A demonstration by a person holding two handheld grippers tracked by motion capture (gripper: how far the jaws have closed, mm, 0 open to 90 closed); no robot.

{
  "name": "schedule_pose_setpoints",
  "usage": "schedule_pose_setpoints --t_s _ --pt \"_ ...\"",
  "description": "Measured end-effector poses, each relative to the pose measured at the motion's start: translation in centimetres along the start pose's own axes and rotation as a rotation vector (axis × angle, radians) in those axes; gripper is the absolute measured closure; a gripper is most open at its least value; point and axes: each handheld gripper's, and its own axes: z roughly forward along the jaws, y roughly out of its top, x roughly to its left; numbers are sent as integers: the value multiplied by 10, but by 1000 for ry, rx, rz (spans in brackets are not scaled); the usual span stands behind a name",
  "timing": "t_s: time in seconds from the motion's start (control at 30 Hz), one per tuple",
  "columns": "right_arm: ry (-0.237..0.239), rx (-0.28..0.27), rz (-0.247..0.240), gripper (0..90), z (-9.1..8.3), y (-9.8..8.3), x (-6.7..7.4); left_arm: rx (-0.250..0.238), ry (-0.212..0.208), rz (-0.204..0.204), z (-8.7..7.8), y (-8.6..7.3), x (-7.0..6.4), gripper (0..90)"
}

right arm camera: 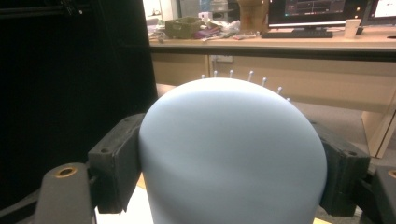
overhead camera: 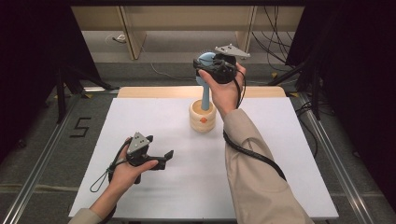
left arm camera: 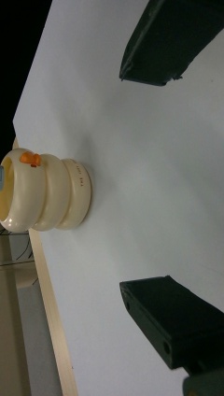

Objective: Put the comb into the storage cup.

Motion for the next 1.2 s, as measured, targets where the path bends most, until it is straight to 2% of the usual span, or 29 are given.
schedule_pose_setpoints --t_s 0.13,0.63,0.87,1.2 --pt "5 -1 -13 229 2 -1 0 1 0 0 0 0 0 10" --pt "-2 -5 12 229 11 -11 -3 -2 1 -1 0 0 0 12" --pt "-22 -9 -11 229 14 -18 -2 -6 0 -4 0 0 1 12" --pt "-18 -12 -26 229 19 -29 0 1 0 -4 0 -1 1 12"
